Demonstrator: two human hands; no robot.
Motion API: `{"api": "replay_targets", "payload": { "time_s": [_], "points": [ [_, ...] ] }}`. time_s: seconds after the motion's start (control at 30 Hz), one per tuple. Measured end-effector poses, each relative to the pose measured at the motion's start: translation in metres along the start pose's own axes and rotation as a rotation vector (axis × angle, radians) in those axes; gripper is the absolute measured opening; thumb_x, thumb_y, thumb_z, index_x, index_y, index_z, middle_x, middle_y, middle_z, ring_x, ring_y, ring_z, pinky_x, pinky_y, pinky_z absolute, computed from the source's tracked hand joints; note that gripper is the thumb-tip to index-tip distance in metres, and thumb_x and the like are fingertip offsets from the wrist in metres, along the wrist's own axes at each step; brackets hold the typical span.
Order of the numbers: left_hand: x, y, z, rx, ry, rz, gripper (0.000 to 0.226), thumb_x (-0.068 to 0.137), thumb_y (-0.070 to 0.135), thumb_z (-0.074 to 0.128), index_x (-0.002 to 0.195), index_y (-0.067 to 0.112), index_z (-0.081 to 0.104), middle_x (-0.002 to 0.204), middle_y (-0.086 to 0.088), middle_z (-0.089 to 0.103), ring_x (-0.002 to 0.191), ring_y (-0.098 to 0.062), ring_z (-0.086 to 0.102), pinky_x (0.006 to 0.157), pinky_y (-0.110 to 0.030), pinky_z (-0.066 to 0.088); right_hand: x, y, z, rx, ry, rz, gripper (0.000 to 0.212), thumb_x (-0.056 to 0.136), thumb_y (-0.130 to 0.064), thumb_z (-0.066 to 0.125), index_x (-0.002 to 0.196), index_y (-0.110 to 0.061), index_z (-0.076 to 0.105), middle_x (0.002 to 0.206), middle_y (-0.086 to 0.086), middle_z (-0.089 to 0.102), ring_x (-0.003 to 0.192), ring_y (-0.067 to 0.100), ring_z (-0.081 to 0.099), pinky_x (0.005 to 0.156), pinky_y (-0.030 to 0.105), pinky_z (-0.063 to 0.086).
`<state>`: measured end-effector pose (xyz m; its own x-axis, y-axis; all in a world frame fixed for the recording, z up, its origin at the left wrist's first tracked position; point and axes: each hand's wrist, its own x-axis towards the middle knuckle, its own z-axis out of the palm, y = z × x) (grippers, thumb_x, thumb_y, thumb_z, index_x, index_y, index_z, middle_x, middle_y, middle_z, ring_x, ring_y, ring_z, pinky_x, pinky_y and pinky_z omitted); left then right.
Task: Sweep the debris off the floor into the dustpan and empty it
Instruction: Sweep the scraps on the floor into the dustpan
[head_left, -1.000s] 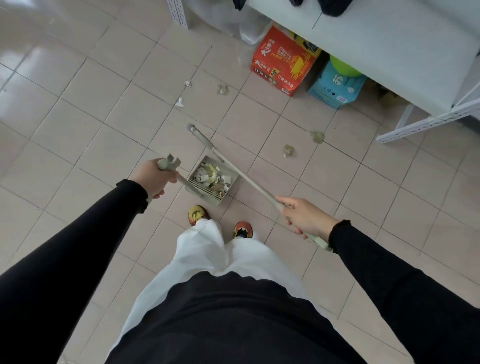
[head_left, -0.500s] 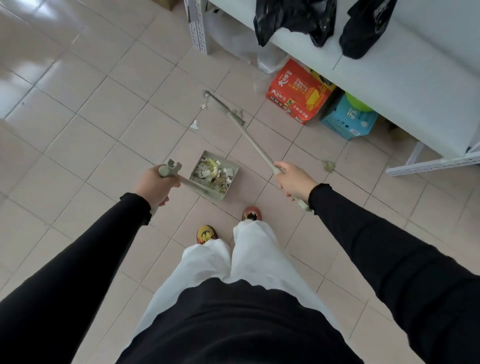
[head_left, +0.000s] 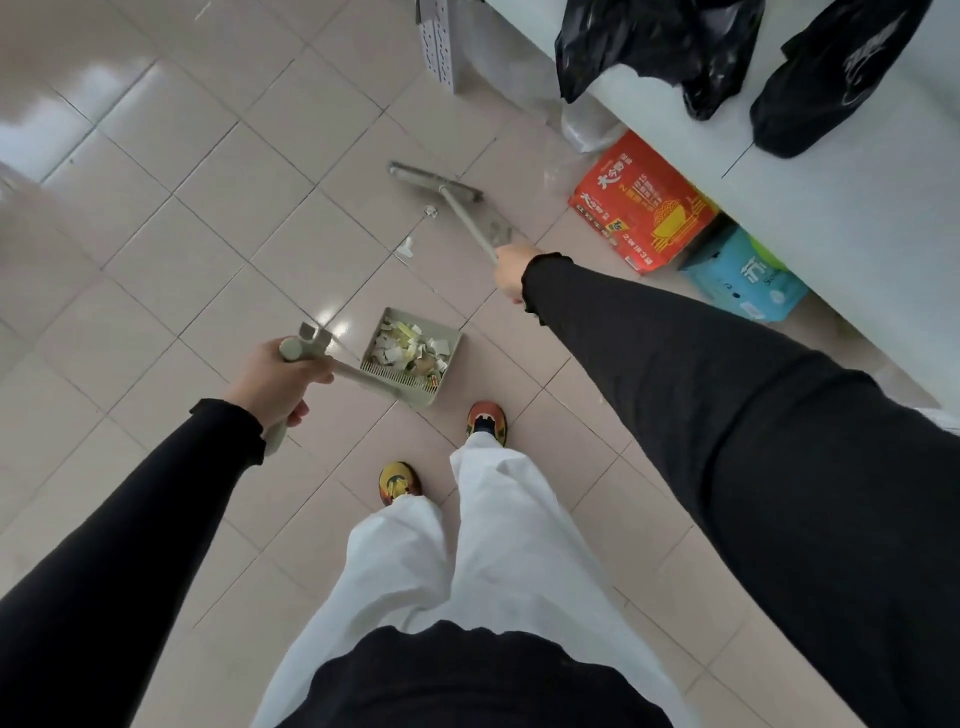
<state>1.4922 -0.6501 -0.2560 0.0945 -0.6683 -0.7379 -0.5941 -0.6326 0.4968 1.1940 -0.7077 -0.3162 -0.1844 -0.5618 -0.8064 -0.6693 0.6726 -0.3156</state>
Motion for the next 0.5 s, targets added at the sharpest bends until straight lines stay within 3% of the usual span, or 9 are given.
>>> {"api": "replay_targets", "payload": {
  "time_s": [0.13, 0.3, 0.4, 0.5],
  "points": [
    [0.001, 0.002, 0.008, -0.01, 0.02, -0.051, 0.025, 0.095, 0.014, 0.06, 0.118, 0.006, 0.063, 0.109, -0.015, 0.073, 0.051, -0.019, 0.044, 0.049, -0.026, 0.038, -0.006, 0.035, 0.011, -0.121, -0.161, -0.061, 0.039, 0.094, -0.001, 0.052, 0.133, 0.001, 0.056, 0.076, 0.001, 0.052, 0.058, 0.011, 0.05, 0.05, 0.023, 0.043],
    [0.0, -0.001, 0.007, -0.034, 0.034, -0.081, 0.026, 0.093, 0.015, 0.062, 0.117, 0.006, 0.064, 0.108, -0.016, 0.073, 0.05, -0.02, 0.043, 0.049, -0.026, 0.038, -0.064, 0.103, -0.004, -0.268, -0.326, -0.088, 0.04, 0.098, -0.016, 0.034, 0.134, -0.023, 0.051, 0.077, 0.015, 0.055, 0.058, 0.025, 0.05, 0.046, 0.026, 0.039],
    [-0.003, -0.004, 0.008, -0.024, 0.031, -0.079, 0.025, 0.094, 0.016, 0.061, 0.117, 0.008, 0.064, 0.108, -0.015, 0.074, 0.051, -0.02, 0.044, 0.049, -0.026, 0.038, -0.121, 0.132, -0.029, -0.24, -0.355, -0.107, 0.045, 0.103, -0.019, 0.037, 0.144, -0.035, 0.046, 0.078, 0.004, 0.053, 0.052, 0.015, 0.044, 0.039, 0.024, 0.037],
    [-0.006, -0.006, 0.01, -0.027, 0.031, -0.075, 0.021, 0.094, 0.015, 0.06, 0.114, 0.009, 0.064, 0.108, -0.016, 0.073, 0.052, -0.02, 0.045, 0.05, -0.027, 0.039, -0.144, 0.151, -0.038, -0.145, -0.317, -0.082, 0.047, 0.103, -0.025, 0.04, 0.145, -0.045, 0.042, 0.079, 0.002, 0.055, 0.056, 0.015, 0.044, 0.042, 0.025, 0.039]
  ]
}}
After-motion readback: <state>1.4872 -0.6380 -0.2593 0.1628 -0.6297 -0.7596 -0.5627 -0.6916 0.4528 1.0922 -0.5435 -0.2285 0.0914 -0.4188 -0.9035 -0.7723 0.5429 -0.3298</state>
